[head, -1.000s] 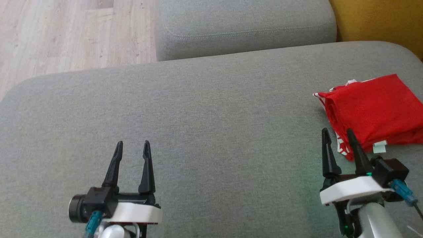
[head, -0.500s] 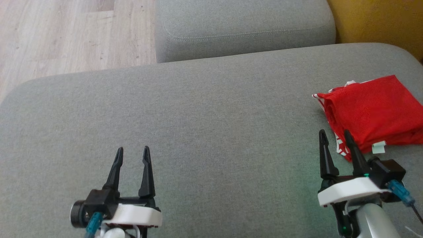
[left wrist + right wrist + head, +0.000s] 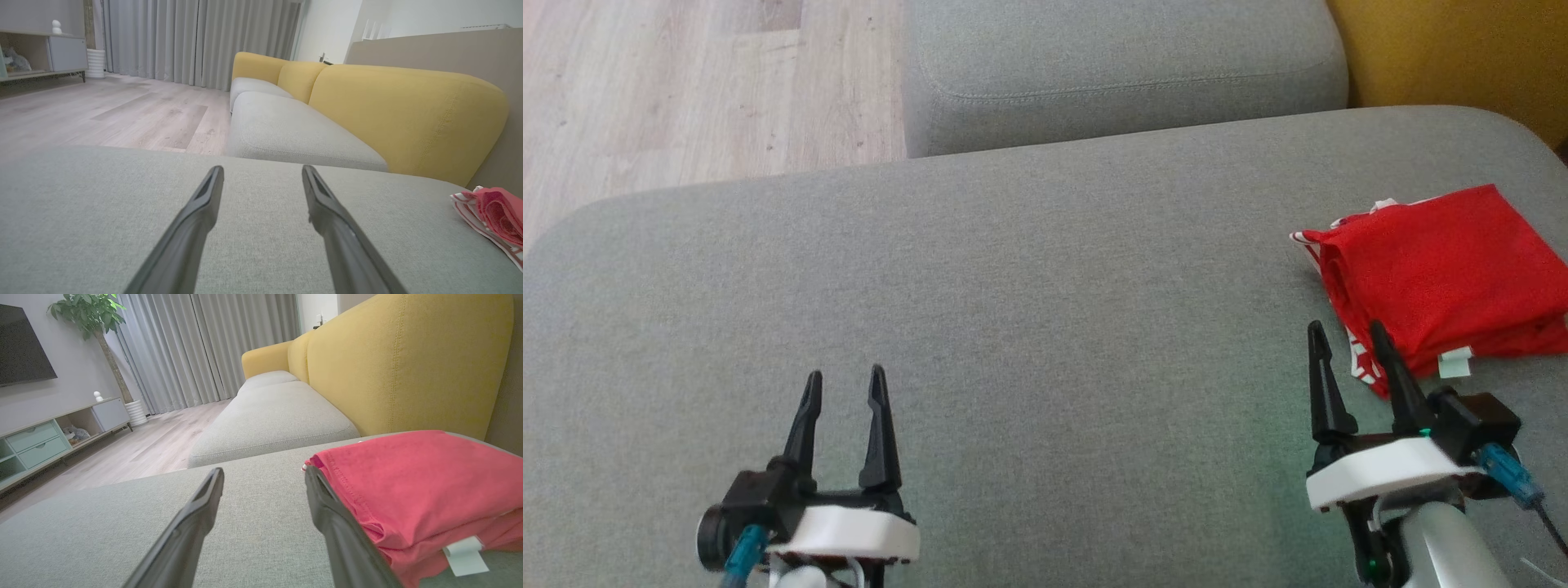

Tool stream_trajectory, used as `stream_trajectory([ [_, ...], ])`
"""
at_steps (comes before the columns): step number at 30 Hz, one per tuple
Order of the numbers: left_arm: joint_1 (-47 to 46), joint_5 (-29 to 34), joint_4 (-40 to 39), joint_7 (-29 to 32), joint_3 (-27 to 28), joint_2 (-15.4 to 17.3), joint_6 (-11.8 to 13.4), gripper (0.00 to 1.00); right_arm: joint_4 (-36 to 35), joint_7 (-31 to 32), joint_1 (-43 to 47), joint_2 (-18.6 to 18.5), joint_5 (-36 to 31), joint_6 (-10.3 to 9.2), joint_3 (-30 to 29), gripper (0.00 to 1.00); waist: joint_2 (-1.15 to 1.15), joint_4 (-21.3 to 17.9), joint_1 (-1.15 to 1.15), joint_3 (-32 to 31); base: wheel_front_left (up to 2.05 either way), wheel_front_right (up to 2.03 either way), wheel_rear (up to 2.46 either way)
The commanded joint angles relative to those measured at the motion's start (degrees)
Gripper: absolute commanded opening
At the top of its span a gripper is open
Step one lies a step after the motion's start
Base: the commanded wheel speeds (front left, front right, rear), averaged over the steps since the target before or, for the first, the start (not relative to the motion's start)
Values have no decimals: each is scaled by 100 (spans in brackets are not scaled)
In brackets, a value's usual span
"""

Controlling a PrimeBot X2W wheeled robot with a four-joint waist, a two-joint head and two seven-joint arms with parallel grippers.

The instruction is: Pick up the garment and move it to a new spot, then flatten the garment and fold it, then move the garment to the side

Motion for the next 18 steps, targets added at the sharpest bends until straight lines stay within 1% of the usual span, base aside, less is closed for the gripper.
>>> stream_trajectory([
  [1, -240, -57, -98, -29, 187, 10, 35, 100, -161, -77, -245, 1, -50, -5, 154, 100, 0, -7, 0, -5, 0, 0, 0],
  [13, -251, -288, 17, -29, 268, 10, 85, 100, -129, -77, -253, 2, -6, -5, 213, 100, 0, -59, 0, -13, 0, 0, 0],
  [14, 1, -254, 195, 1, 49, 0, 49, 0, 34, 1, 0, 0, 2, 0, 63, 0, 0, -60, 0, -13, 0, 0, 0],
  [18, 91, -267, 434, 6, 22, -1, 47, 0, 268, 15, 110, 5, 17, 0, 66, 0, 0, -60, 0, -13, 0, 0, 0],
])
